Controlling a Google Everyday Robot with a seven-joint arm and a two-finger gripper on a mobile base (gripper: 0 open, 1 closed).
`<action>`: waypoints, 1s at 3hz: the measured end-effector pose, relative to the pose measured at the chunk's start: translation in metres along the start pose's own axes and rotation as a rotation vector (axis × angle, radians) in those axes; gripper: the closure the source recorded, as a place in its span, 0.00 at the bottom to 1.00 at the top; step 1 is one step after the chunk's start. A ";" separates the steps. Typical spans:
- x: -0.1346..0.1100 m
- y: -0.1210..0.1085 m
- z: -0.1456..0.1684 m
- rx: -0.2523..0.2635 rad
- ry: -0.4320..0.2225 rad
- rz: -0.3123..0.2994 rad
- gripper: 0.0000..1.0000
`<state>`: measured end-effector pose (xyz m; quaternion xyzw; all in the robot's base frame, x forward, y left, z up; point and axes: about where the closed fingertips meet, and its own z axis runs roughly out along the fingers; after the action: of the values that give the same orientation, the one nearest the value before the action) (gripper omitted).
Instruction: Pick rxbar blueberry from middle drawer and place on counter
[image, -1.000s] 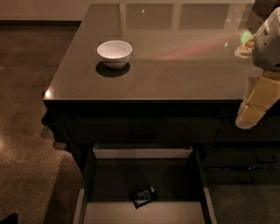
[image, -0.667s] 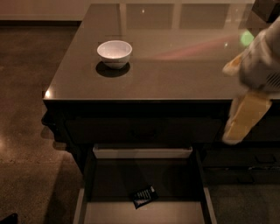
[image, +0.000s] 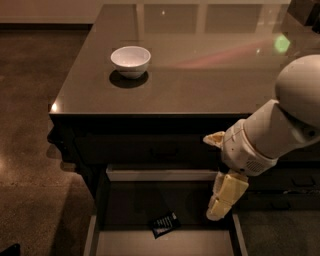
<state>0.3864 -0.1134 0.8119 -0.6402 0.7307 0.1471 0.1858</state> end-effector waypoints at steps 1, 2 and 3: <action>0.000 0.000 -0.001 0.003 0.002 0.000 0.00; 0.001 0.001 0.010 -0.002 -0.030 -0.008 0.00; -0.004 -0.002 0.063 -0.067 -0.104 -0.048 0.00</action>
Offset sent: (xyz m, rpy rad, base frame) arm 0.0004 0.0076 -0.0256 0.0787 -0.0022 0.0194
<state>0.3942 -0.0819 0.7574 -0.6548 0.6992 0.2000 0.2058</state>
